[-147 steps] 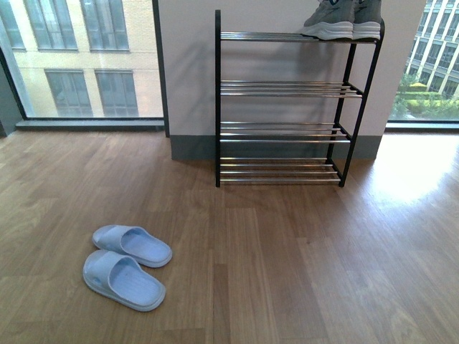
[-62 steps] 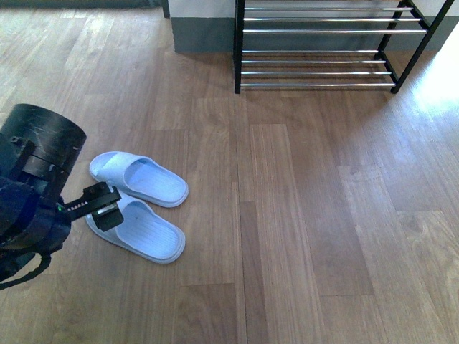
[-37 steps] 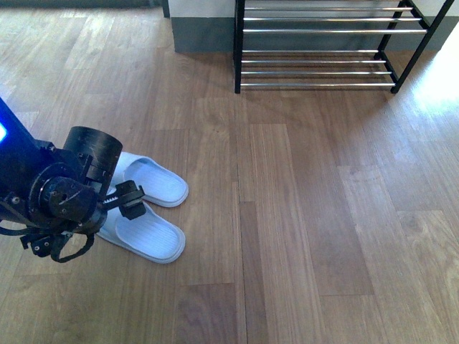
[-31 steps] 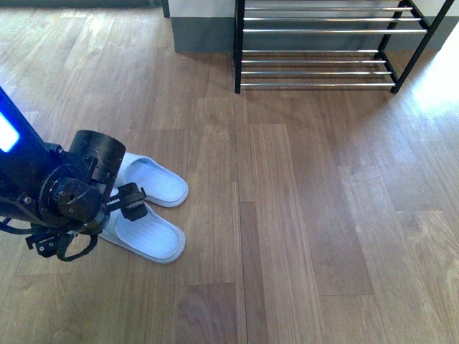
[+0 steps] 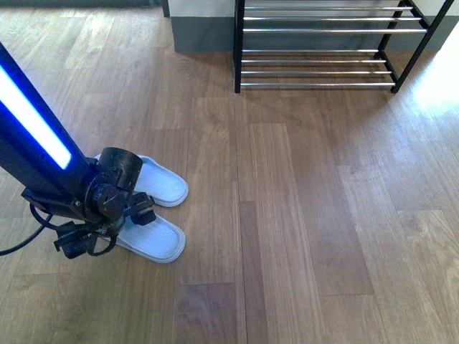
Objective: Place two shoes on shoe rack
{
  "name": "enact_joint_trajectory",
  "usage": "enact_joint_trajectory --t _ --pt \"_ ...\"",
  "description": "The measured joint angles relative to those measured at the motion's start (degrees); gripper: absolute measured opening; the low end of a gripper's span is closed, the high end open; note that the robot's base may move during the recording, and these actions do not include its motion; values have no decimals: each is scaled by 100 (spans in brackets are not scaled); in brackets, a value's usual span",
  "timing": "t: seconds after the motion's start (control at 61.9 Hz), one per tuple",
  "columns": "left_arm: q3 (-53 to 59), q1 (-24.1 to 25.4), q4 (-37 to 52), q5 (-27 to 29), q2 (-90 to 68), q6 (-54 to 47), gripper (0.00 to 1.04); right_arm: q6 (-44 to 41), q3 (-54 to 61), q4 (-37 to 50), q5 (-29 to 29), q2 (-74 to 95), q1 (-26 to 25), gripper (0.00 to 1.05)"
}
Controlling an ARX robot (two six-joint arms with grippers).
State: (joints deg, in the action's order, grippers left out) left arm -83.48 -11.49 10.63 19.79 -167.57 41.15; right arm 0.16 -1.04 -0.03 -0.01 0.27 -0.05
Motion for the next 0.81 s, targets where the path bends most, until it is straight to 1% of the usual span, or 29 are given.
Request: enact_joint_trajectory --t 0.162,0.339,0.388,0.42,0.501,0.63,0.663,0.776,0.808 --pt "-118 122 -52 479 -157 15 95 0 0 0 0 0 0 95" --pt "-323 210 -160 809 -393 -66 95 0 0 0 0 0 0 95" --pt "-354 212 -236 841 -409 -57 87 0 -2 0 0 0 0 95" --pt "-361 212 -240 839 -411 -68 78 0 0 0 0 0 0 95" --pt "-358 212 -264 743 -411 -83 60 0 0 0 0 0 0 95" --pt "-350 216 -313 730 -411 -87 39 0 -2 0 0 0 0 95" --pt "-350 219 -358 730 -411 -85 35 0 0 0 0 0 0 95" --pt "-308 223 -387 793 -411 -85 16 0 0 0 0 0 0 95" --pt "-297 225 -389 831 -411 -85 12 0 0 0 0 0 0 95"
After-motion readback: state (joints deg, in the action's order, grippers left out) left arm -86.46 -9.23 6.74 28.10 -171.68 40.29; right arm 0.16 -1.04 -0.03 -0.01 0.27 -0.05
